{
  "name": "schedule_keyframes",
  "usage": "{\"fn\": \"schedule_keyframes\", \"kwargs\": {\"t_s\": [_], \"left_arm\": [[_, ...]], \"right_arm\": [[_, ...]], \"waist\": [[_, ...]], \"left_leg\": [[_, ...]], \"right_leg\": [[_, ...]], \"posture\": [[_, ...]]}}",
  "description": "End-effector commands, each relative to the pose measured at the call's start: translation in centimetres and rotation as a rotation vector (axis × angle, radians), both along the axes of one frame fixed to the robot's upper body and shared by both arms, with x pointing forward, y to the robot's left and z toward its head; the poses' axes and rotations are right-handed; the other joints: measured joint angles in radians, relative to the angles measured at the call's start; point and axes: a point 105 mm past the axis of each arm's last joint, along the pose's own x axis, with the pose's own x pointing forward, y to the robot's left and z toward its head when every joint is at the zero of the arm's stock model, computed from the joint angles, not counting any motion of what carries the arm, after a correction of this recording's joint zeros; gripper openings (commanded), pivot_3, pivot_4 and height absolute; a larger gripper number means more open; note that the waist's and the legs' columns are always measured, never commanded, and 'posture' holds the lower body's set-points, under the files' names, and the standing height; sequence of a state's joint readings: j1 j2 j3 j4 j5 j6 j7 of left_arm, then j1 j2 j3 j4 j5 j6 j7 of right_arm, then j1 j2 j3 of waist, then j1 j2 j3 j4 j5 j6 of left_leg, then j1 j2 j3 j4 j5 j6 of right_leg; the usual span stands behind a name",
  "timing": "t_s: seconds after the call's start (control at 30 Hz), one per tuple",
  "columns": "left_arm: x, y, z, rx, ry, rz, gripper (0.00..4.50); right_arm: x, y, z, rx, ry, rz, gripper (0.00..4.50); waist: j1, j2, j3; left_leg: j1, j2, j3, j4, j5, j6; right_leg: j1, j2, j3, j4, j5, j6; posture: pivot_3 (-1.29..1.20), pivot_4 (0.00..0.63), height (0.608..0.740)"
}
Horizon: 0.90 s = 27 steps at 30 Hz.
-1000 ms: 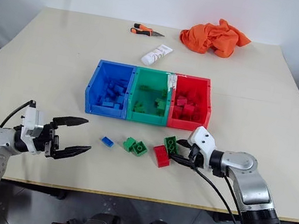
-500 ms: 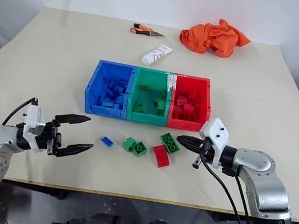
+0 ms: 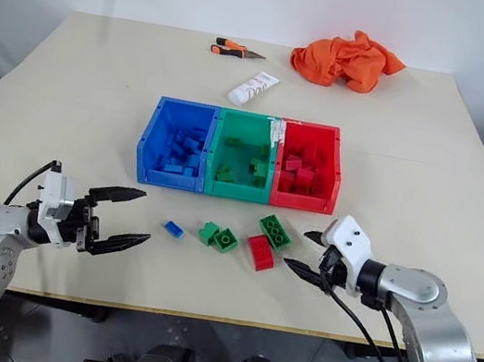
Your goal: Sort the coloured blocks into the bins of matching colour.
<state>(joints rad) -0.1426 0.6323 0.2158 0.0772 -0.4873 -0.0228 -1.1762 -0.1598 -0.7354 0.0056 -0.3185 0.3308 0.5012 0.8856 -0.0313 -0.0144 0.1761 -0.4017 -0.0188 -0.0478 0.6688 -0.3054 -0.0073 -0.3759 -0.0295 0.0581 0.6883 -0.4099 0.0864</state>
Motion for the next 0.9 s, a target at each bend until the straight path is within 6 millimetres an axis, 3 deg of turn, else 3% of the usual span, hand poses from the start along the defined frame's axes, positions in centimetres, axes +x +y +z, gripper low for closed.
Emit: {"fn": "schedule_keyframes", "kwargs": {"t_s": [0.03, 0.3, 0.63, 0.9], "left_arm": [[-0.3, 0.1, 1.0, -0.009, -0.034, -0.010, 4.50], [-0.4, 0.3, 1.2, 0.000, -0.032, -0.008, 4.50], [-0.7, 0.7, 1.4, 0.010, -0.032, 0.010, 4.50], [-0.7, 0.7, 1.5, 0.011, -0.034, 0.015, 4.50]], "right_arm": [[0.4, -0.3, 0.1, -0.001, -0.043, -0.029, 4.47], [1.9, 0.7, -1.7, 0.034, -0.018, -0.051, 4.47], [4.1, 4.1, -1.6, 0.147, -0.043, -0.045, 4.47], [4.4, 5.1, -1.6, 0.178, -0.051, -0.035, 4.47]], "waist": [[0.001, 0.000, 0.000], [0.000, 0.000, 0.000], [0.000, 0.000, 0.000], [-0.001, 0.000, 0.000]], "left_leg": [[0.000, 0.000, 0.000, 0.000, 0.000, 0.000], [0.000, 0.000, 0.000, 0.000, 0.000, 0.000], [0.001, 0.000, 0.000, 0.000, 0.000, -0.001], [0.001, 0.000, 0.000, 0.000, 0.000, -0.001]], "right_leg": [[0.000, 0.000, 0.000, 0.000, 0.000, 0.000], [0.000, 0.000, 0.000, 0.000, 0.000, 0.000], [0.000, 0.000, 0.000, 0.001, 0.000, 0.000], [-0.001, 0.000, 0.000, 0.001, 0.000, 0.000]], "posture": [[0.00, 0.150, 0.740], [0.00, 0.150, 0.740], [0.00, 0.150, 0.740], [0.00, 0.150, 0.740]]}}
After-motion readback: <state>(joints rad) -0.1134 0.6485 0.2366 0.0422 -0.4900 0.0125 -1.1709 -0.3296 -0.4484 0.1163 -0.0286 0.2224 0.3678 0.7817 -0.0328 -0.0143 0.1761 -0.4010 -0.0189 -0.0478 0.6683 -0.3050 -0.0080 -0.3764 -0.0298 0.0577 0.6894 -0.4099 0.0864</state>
